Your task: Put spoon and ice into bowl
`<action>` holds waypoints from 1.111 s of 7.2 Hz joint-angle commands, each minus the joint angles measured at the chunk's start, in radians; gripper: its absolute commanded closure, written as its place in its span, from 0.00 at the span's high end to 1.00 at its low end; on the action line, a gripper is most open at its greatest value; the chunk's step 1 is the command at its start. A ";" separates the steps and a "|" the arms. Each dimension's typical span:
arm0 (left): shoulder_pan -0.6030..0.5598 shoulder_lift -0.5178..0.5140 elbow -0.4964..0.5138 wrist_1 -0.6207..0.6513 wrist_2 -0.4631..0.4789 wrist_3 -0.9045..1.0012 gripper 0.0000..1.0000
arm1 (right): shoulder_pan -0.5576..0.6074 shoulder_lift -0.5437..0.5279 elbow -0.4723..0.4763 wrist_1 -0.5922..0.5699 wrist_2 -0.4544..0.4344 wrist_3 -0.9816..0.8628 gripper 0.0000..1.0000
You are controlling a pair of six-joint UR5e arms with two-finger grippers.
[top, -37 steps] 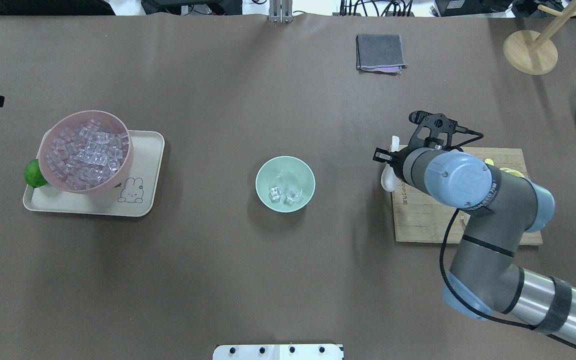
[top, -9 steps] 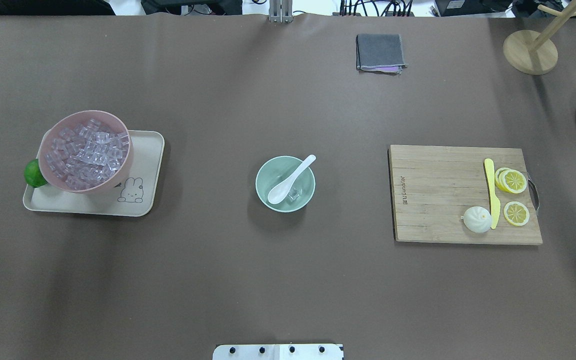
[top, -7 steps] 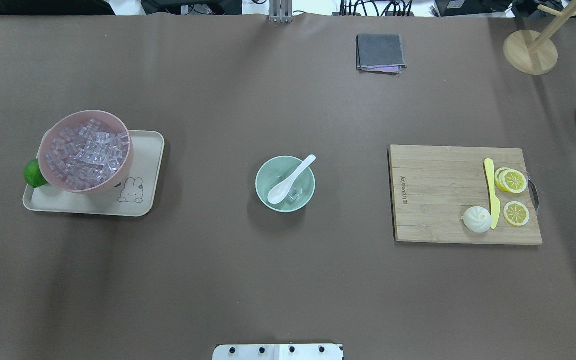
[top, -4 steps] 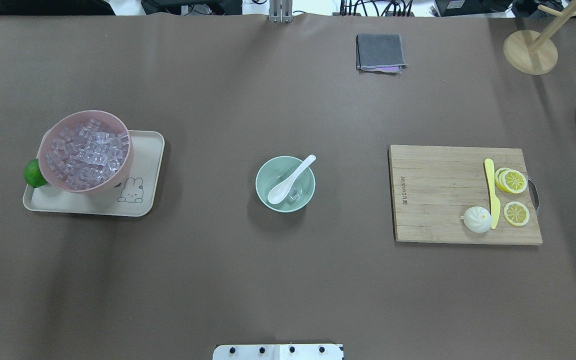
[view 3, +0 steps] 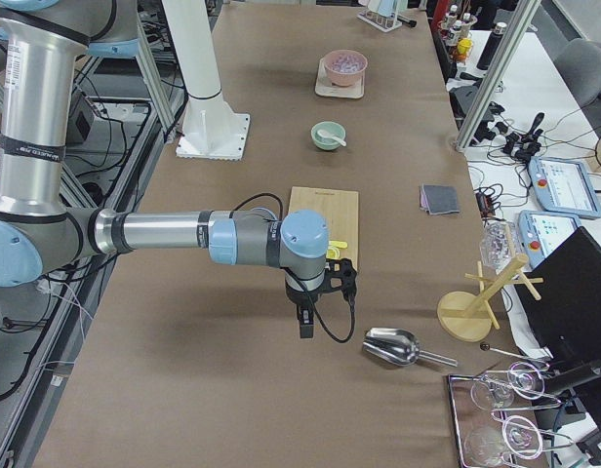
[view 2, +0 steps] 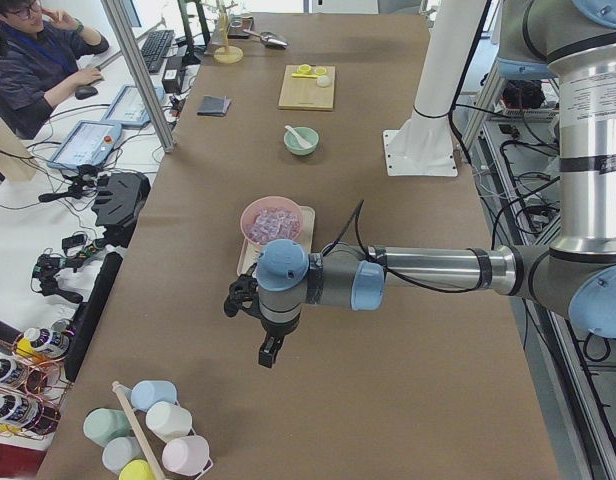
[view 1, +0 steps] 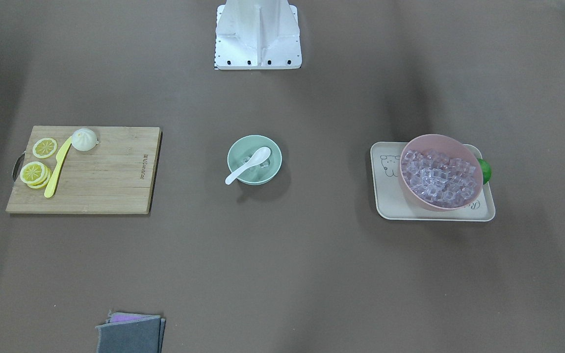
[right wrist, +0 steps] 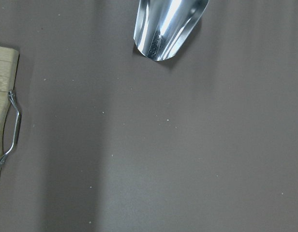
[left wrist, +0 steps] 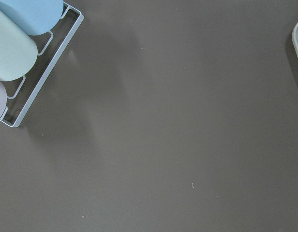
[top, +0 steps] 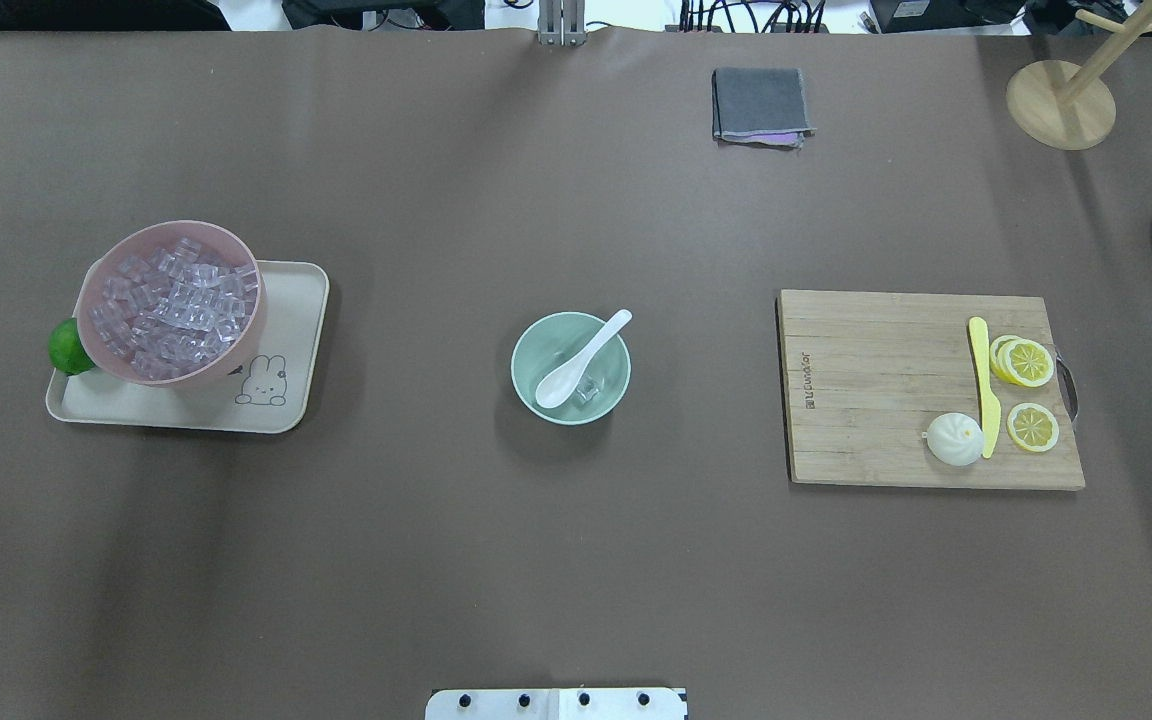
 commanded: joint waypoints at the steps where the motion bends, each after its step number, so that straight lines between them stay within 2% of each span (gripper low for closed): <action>1: 0.000 -0.001 -0.002 0.001 0.000 0.000 0.99 | -0.001 0.001 0.000 0.000 0.005 0.000 1.00; 8: 0.000 0.000 -0.008 0.001 0.000 0.000 0.99 | -0.005 0.001 0.000 0.002 0.027 0.000 1.00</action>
